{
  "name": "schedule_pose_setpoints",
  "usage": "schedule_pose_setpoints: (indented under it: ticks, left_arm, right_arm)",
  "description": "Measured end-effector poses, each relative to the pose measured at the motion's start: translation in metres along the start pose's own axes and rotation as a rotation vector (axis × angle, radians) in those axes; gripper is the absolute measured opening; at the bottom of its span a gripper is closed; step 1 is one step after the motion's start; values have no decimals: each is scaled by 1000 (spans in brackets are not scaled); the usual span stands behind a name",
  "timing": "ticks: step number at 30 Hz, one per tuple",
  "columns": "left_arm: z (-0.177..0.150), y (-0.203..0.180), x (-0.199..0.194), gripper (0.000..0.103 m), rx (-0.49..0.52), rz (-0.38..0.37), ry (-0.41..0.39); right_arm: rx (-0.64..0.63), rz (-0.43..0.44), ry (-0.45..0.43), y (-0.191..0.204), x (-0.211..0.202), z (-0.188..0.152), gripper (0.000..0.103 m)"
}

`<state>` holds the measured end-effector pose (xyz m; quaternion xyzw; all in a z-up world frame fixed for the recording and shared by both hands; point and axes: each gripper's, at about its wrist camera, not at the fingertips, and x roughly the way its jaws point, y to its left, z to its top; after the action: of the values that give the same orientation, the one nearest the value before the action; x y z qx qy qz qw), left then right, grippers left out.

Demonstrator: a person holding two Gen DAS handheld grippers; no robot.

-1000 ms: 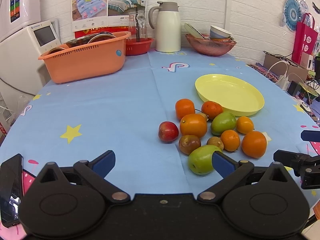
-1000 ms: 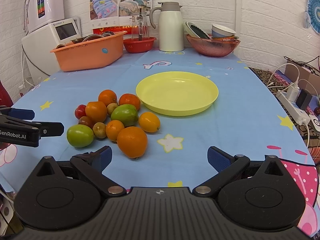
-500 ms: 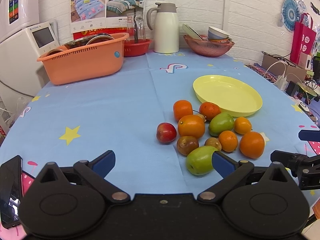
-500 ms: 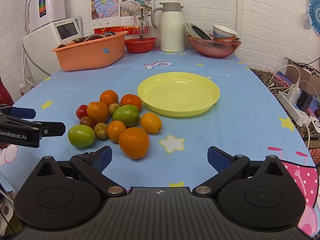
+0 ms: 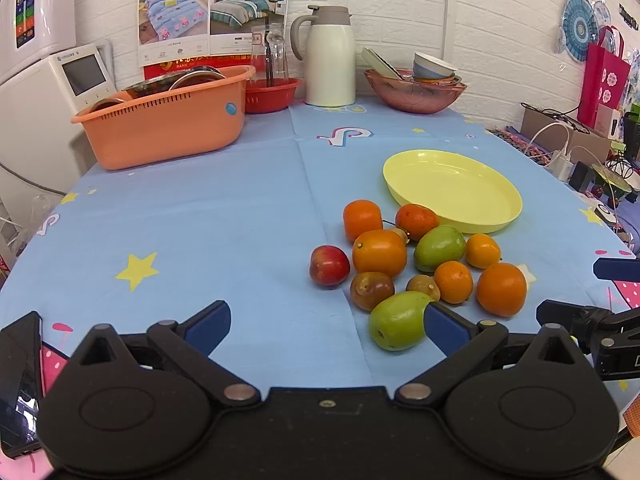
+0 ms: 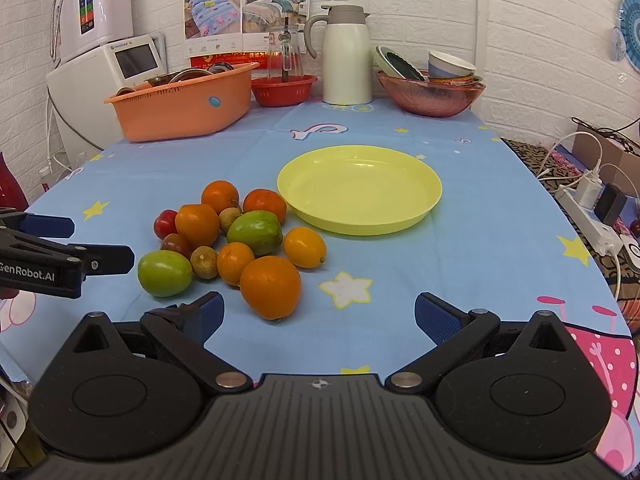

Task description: Organize fruits

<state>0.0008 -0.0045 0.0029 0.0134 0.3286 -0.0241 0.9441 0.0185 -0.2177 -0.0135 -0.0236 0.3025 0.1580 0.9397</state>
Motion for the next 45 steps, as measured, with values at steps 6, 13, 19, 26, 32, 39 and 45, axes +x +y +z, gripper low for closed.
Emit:
schedule_pose_setpoints:
  ticks: [6,13,19,26,32,39,45]
  left_arm:
    - [0,-1,1,103,-2,-2,3]
    - [0,0,3,103,-5,-11,8]
    - [-1,1,4,103,-6,-15,10]
    - [0,-1,7,103,-2,-15,18]
    - [1,0,12,103,-6,-14,37]
    - [2,1,6,103,41,-80,28]
    - [6,-4,11,103,46,-195,24]
  right_arm:
    - [-1,0,0,1,0,1,103]
    - [-2,1,0,1,0,0,103]
    - [-4,5,4,2,3,0,103]
    - [2,11,13,1,9,-1,103]
    - [9,23,20,-1,13,-1,103]
    - [1,66,-16,-3,15,-5,103]
    - [-49,94,-30,0,21,-7,103]
